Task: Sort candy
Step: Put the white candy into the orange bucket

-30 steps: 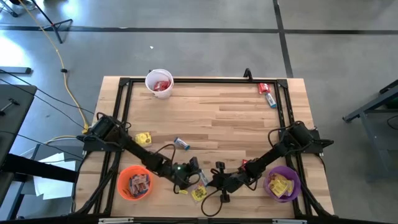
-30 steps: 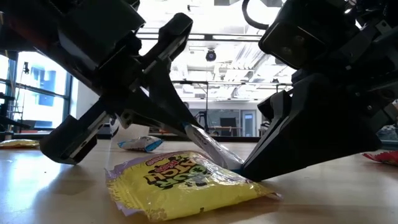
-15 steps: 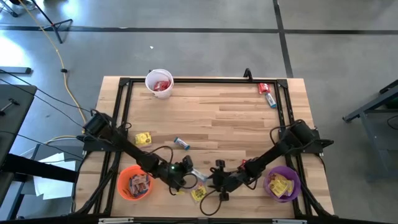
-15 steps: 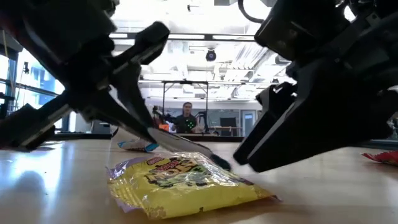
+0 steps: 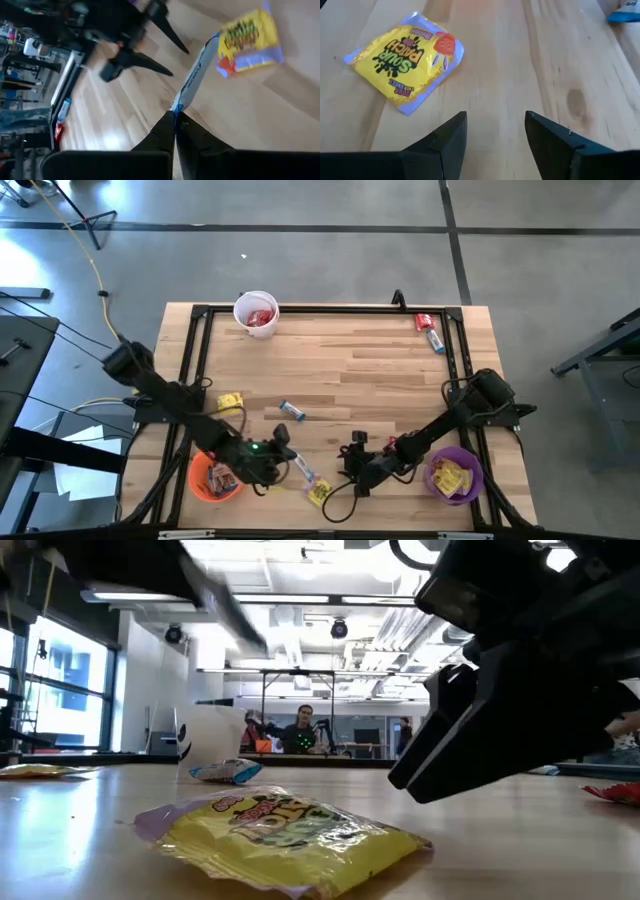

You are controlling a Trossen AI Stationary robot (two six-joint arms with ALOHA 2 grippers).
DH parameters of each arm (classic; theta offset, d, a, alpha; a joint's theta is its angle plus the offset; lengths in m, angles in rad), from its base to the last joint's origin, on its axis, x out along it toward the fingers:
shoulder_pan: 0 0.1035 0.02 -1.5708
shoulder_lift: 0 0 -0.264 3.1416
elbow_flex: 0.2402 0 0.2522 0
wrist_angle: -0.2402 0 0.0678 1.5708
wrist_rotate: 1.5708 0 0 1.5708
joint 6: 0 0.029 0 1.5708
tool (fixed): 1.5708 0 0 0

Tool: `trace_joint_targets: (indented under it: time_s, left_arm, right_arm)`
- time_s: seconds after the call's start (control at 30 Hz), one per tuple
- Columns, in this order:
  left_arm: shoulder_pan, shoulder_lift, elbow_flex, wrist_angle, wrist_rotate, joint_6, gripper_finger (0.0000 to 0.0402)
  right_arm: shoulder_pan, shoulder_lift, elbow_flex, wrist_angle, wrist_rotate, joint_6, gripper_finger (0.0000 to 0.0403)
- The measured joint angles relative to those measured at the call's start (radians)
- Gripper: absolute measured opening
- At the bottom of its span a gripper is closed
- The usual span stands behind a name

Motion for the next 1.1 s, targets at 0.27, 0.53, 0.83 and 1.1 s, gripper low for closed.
trace_joint_targets:
  time_s: [0.27, 0.53, 0.83, 1.1]
  left_arm:
    - [-0.066, -0.162, 0.001, -0.165, -0.008, -0.182, 0.0000]
    - [-0.195, -0.198, 0.158, -0.577, 0.083, -0.588, 0.0000]
    - [-0.329, -0.200, 0.386, -0.962, 0.193, -1.112, 0.0000]
    - [-0.403, -0.192, 0.371, -1.132, 0.217, -1.413, 0.0000]
  right_arm:
    - [0.000, 0.000, 0.000, 0.003, 0.003, 0.001, 0.0196]
    - [0.000, 0.000, 0.001, 0.004, 0.003, 0.001, 0.0196]
    - [0.000, 0.000, 0.001, 0.004, 0.003, 0.003, 0.0196]
    - [0.000, 0.000, 0.001, 0.004, 0.003, 0.002, 0.0196]
